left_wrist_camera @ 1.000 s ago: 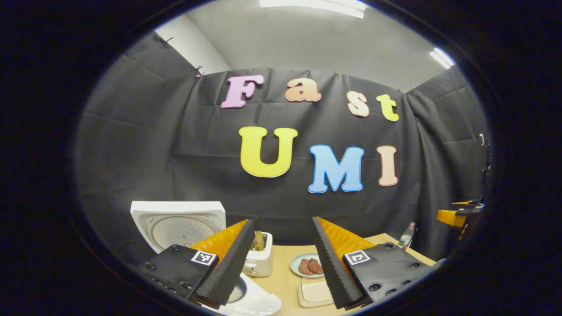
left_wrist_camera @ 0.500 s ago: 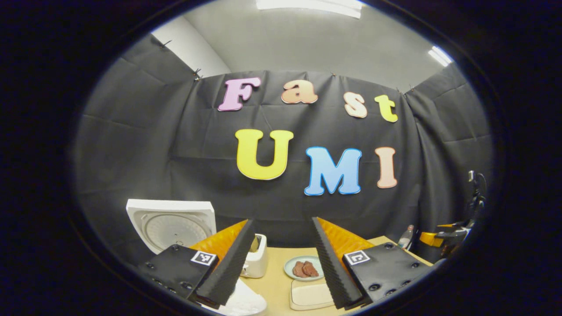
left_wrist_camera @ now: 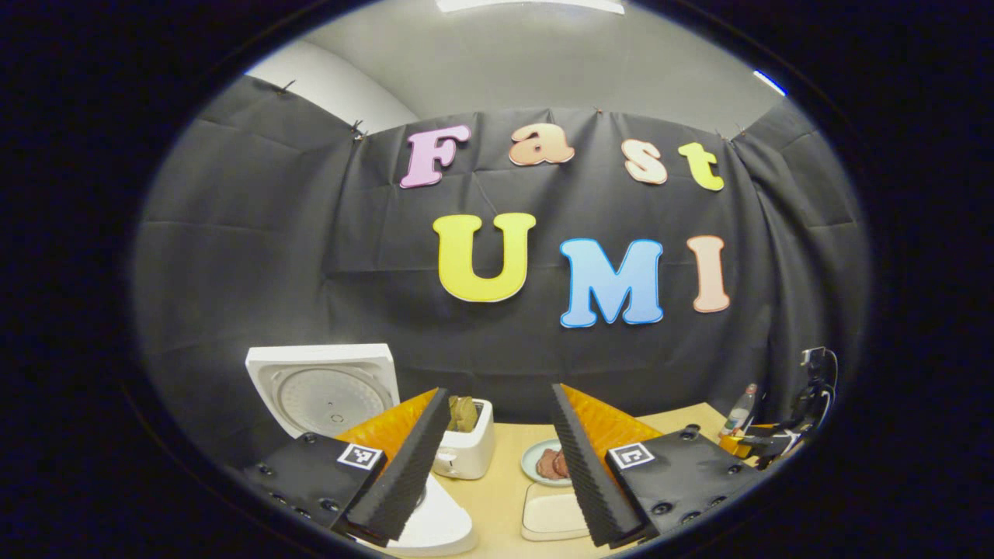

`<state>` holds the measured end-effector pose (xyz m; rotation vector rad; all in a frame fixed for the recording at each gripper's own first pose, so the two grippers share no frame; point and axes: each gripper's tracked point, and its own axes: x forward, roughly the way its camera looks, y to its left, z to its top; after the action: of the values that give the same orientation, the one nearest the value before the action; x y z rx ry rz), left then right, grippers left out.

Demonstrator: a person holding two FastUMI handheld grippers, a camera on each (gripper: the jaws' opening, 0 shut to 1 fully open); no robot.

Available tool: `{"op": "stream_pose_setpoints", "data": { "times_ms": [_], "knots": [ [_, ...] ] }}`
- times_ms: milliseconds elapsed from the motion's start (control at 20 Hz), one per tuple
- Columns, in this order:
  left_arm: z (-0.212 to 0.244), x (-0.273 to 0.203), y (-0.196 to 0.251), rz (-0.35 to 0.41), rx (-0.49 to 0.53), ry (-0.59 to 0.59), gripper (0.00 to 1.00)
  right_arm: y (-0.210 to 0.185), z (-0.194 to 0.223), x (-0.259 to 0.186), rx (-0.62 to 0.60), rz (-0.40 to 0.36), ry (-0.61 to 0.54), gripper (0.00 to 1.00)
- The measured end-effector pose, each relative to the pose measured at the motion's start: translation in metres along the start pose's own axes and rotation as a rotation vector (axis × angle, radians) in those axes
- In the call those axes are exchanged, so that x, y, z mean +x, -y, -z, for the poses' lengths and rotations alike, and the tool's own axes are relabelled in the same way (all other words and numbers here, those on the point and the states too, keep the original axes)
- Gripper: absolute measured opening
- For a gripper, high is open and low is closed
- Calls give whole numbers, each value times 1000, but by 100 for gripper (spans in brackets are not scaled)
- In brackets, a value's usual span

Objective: Close the left gripper, press the button to open the rice cooker; take a wooden spoon from the chopstick holder with the right hand, scoop a spoonful of rice and pour it into the rice cooker, then put the wooden spoon back into the chopstick holder.

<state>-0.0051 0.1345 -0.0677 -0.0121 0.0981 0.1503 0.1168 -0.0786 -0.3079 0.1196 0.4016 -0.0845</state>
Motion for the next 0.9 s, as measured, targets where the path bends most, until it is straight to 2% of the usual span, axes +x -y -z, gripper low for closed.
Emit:
{"op": "stream_pose_setpoints", "data": {
  "times_ms": [200,350,450,500,550,600,700,750,800,850,900],
  "knots": [
    [8,1,5,-11,36,-30,92,-3,18,29,8,-30,-50,97],
    [17,1,20,39,50,-51,92,-6,27,43,22,-50,-77,97],
    [20,2,19,39,69,-59,89,-10,27,49,18,-66,-85,95],
    [20,3,19,39,75,-61,89,-11,30,49,14,-76,-90,81],
    [22,3,19,40,79,-64,89,-13,30,47,10,-79,-99,76],
    [22,4,19,39,81,-67,89,-9,31,48,14,-69,-100,56],
    [23,5,18,39,81,-69,89,-17,29,39,64,-104,-106,34],
    [23,4,18,41,78,-67,89,-21,29,34,73,-118,-108,27],
    [23,4,17,43,75,-67,89,-27,29,29,93,-129,-112,27],
    [24,4,17,45,72,-65,88,-34,27,24,86,-148,-112,19],
    [23,4,17,47,69,-62,87,-32,28,15,78,-131,-109,19]
  ]
}}
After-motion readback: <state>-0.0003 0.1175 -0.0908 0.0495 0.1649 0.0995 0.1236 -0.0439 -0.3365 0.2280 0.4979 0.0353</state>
